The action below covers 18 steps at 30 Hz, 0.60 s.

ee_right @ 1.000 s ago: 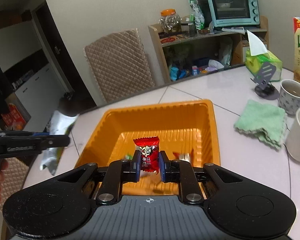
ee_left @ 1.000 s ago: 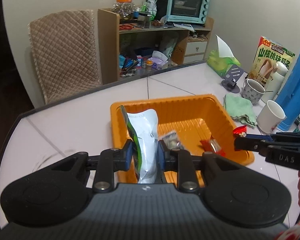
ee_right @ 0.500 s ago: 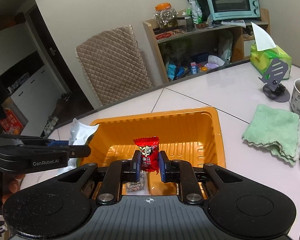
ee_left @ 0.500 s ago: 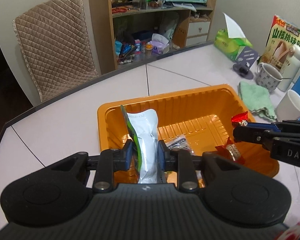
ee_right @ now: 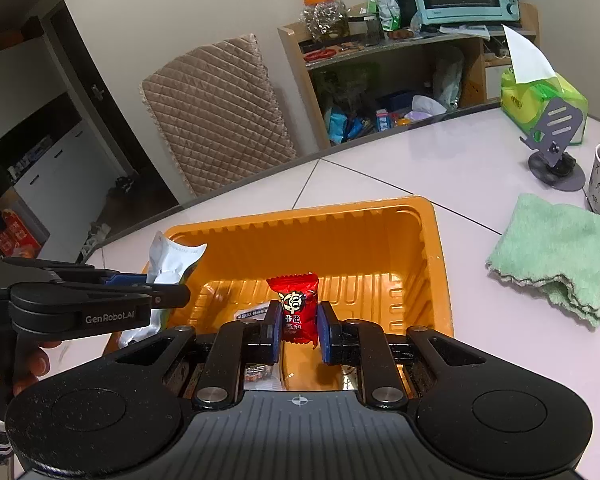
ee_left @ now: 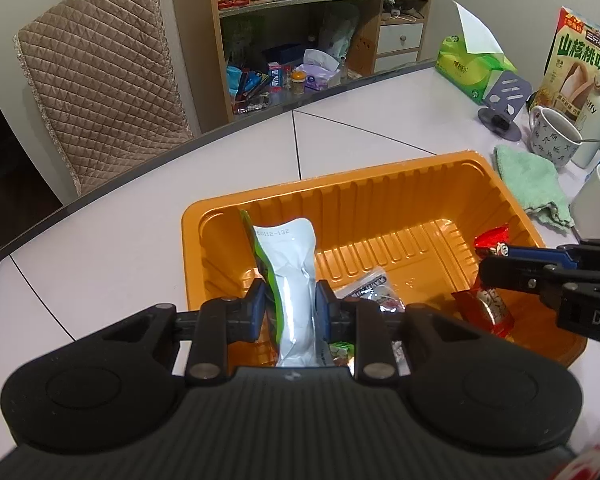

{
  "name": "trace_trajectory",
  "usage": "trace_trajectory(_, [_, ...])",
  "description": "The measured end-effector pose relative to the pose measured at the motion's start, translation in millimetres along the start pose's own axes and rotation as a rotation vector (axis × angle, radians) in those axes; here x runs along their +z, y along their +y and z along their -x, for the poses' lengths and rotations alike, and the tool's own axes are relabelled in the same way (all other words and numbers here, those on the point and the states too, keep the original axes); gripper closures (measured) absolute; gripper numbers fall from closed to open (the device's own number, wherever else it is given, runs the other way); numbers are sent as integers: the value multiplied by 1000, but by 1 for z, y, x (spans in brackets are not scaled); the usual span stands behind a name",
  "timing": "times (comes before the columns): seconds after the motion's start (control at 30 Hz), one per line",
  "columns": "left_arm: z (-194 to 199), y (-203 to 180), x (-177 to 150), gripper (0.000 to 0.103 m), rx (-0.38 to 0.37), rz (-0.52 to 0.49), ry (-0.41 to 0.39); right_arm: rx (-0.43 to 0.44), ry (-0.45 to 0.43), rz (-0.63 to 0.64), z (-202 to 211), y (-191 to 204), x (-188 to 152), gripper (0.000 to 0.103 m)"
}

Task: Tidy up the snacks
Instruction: 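Carry the white pouch with the left tool and red candy with the right tool over the tray, then open the left tool to drop the white pouch while the right tool releases the red candy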

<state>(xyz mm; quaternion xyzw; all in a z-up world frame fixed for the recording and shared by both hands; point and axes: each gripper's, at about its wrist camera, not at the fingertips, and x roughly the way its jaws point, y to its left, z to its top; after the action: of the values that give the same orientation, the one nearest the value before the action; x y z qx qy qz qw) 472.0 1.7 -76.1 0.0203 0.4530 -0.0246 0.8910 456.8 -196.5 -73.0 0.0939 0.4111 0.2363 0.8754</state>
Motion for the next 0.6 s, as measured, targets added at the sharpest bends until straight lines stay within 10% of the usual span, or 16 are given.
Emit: trace_trajectory(0.6, [7,7,2,79,-18,13,-22,-2,13,-12,-8,-4,3,84])
